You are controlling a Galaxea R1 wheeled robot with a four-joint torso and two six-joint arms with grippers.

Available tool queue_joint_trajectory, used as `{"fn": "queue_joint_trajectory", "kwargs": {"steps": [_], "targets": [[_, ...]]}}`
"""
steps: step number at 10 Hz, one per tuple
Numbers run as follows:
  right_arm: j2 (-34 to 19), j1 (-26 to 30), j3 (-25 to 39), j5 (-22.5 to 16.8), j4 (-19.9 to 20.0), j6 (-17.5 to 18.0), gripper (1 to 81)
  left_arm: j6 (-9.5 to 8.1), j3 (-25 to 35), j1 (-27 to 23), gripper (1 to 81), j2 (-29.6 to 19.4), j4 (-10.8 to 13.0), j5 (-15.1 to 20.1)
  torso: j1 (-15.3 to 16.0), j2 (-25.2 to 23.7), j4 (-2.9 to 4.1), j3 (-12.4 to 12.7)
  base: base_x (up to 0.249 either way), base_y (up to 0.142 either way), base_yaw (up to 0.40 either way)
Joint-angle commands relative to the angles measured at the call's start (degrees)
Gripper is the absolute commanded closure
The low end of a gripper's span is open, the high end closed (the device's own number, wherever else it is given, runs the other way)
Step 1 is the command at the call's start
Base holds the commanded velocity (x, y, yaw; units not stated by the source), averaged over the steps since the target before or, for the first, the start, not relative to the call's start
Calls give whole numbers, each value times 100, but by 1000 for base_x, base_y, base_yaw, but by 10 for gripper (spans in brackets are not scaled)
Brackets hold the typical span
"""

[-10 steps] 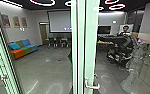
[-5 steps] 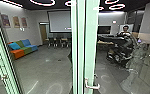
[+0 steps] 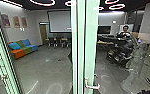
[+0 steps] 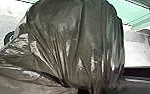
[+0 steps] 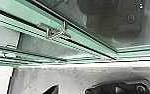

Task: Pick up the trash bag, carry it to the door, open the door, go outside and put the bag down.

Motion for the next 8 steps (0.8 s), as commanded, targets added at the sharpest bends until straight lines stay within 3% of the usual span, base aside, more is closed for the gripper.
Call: {"fn": "queue_joint_trajectory", "kwargs": {"steps": [1, 8], "targets": [[230, 691, -288, -40, 28, 456, 10, 11, 80, -295, 811, -16, -39, 411, 0, 0, 0, 0, 0, 0, 0], [1583, 999, -1395, 39, -42, 1547, 10, 11, 62, -295, 811, -16, -109, 411, 4, 2, 0, -5, 0, 0, 0]]}}
